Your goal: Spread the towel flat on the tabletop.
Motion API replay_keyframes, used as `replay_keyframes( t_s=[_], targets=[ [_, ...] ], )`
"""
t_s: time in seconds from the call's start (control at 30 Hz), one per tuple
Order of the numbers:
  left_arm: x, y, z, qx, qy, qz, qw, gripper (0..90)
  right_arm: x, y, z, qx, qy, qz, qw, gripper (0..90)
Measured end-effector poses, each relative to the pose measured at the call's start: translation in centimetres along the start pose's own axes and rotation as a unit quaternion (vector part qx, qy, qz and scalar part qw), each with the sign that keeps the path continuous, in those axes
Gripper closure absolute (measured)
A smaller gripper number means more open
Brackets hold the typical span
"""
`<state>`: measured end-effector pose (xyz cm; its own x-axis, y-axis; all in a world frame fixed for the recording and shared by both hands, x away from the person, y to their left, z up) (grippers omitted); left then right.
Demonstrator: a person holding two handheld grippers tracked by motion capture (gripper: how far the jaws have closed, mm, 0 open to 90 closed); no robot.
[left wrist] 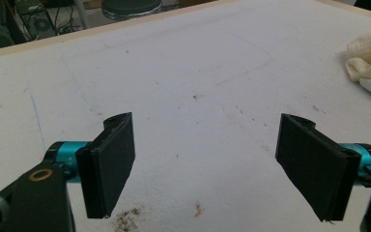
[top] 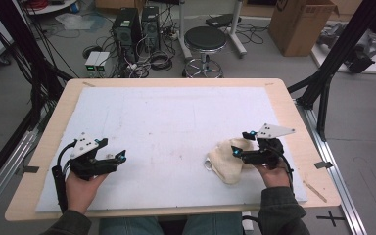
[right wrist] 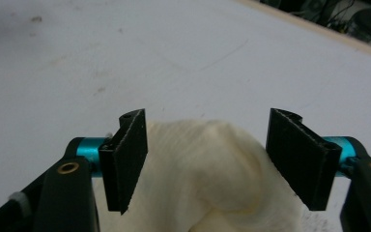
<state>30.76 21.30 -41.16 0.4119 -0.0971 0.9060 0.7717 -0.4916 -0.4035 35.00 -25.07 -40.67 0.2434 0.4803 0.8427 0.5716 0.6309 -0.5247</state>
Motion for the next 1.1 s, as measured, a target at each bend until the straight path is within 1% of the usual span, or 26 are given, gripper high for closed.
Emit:
replay_keyframes(
  t_s=[0.03, 0.13, 0.2, 0.27, 0.33, 0.37, 0.43, 0.5, 0.53, 0.63, 0.73, 0.8, 0.9, 0.93, 1.0, 1.07, 1.1],
  targets=[
    [-0.1, -0.1, 0.0, -0.001, -0.003, -0.001, 1.0000, 22.3, -0.4, 0.2, 0.1, 0.004, 0.000, 0.005, 1.0000, 34.6],
    [-0.4, -0.3, -0.2, -0.002, 0.002, 0.002, 1.0000, 22.4, -1.3, 0.7, 0.4, 0.012, 0.005, 0.018, 0.9997, 38.0],
    [-0.7, -0.3, -0.4, -0.005, 0.004, 0.002, 1.0000, 22.4, -1.7, 0.9, 0.6, 0.014, -0.001, 0.027, 0.9995, 41.1],
    [-0.8, -0.4, -0.5, -0.006, 0.007, 0.005, 0.9999, 22.5, -2.0, 1.1, 0.8, 0.016, 0.002, 0.034, 0.9993, 42.6],
    [-0.9, -0.4, -0.5, -0.004, 0.008, 0.005, 0.9999, 22.6, -2.4, 1.6, 0.8, 0.021, -0.003, 0.047, 0.9987, 43.4],
    [-0.9, -0.4, -0.5, -0.004, 0.008, 0.005, 0.9999, 22.6, -2.6, 1.8, 0.9, 0.022, -0.004, 0.060, 0.9979, 43.7],
    [-0.9, -0.5, -0.5, -0.004, 0.010, 0.004, 0.9999, 22.6, -2.9, 2.3, 1.0, 0.023, -0.008, 0.071, 0.9972, 44.8],
    [-1.0, -0.5, -0.5, -0.003, 0.010, 0.004, 0.9999, 22.6, -3.0, 2.5, 1.0, 0.026, -0.009, 0.074, 0.9969, 47.0],
    [-1.0, -0.5, -0.4, -0.003, 0.006, 0.004, 1.0000, 22.7, -3.1, 2.6, 0.9, 0.027, -0.007, 0.076, 0.9968, 47.7],
    [-1.1, -0.5, -0.3, -0.002, 0.007, 0.006, 1.0000, 22.7, -3.4, 3.0, 0.9, 0.030, -0.004, 0.083, 0.9961, 50.7],
    [-1.2, -0.5, -0.3, -0.002, 0.005, 0.005, 1.0000, 22.7, -3.7, 3.7, 1.0, 0.027, -0.017, 0.094, 0.9951, 53.8],
    [-1.2, -0.6, -0.4, -0.002, 0.008, 0.007, 0.9999, 22.8, -3.7, 3.8, 1.0, 0.018, -0.022, 0.097, 0.9949, 57.5],
    [-1.2, -0.5, -0.4, -0.002, 0.008, 0.005, 1.0000, 23.0, -3.7, 3.9, 0.9, 0.015, -0.022, 0.101, 0.9946, 63.8],
    [-1.2, -0.6, -0.4, -0.001, 0.009, 0.005, 0.9999, 23.0, -3.7, 3.8, 0.9, 0.015, -0.015, 0.102, 0.9945, 65.3],
    [-1.2, -0.5, -0.4, -0.002, 0.007, 0.004, 1.0000, 23.1, -3.7, 3.8, 0.9, 0.016, -0.013, 0.105, 0.9943, 68.3],
    [-1.2, -0.6, -0.4, -0.001, 0.007, 0.005, 1.0000, 23.2, -3.7, 3.9, 0.9, 0.014, -0.014, 0.107, 0.9941, 69.6],
    [-1.2, -0.6, -0.4, -0.002, 0.007, 0.004, 1.0000, 23.4, -3.6, 3.9, 0.9, 0.015, -0.017, 0.108, 0.9940, 72.0]
  ],
)
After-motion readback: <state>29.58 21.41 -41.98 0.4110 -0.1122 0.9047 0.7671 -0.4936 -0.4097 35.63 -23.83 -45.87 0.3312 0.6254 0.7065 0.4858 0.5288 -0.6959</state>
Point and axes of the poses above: each handheld gripper's, and its own axes: y roughly forward along the jaws, x roughly out of its top, z roughly to its left, the point moved 4 cm from there along y, roughly forward along the jaws, and after that the axes turned 7 degrees about -y, right-handed, at the moved point
